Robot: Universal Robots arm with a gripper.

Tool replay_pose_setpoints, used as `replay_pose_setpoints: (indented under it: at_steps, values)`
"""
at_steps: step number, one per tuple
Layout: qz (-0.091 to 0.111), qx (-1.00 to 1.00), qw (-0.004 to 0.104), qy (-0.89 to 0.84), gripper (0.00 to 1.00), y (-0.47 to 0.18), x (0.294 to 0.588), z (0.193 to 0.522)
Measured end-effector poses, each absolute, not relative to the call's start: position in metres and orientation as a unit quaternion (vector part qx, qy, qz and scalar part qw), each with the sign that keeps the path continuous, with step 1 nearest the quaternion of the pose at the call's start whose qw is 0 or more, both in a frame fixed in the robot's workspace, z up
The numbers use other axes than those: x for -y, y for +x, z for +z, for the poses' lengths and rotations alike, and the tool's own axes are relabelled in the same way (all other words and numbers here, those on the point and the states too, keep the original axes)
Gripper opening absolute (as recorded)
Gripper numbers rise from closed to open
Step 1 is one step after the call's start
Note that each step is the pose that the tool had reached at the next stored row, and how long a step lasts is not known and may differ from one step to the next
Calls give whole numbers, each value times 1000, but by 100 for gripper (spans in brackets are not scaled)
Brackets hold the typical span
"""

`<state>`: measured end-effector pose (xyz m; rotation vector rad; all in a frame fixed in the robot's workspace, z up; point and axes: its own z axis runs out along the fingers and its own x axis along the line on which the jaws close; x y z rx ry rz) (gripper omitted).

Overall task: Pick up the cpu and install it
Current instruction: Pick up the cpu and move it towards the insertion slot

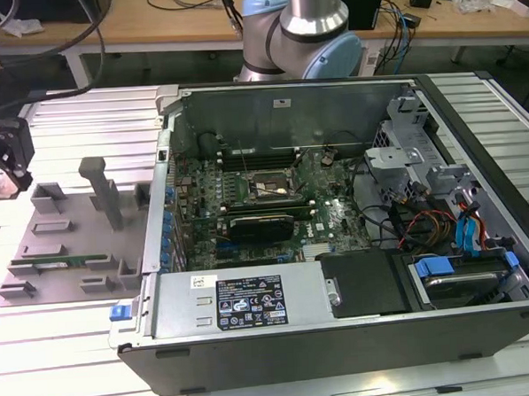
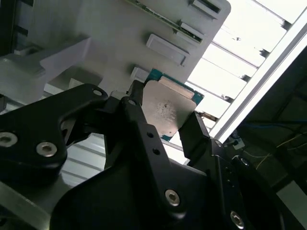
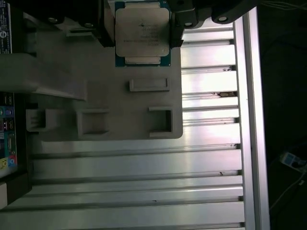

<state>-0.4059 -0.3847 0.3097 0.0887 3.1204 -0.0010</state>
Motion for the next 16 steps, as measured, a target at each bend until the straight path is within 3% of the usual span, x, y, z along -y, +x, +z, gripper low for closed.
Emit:
replay_pose_setpoints:
  at_steps: [16]
  values:
    - [-3,-1000,10,28,55,-406,379,374]
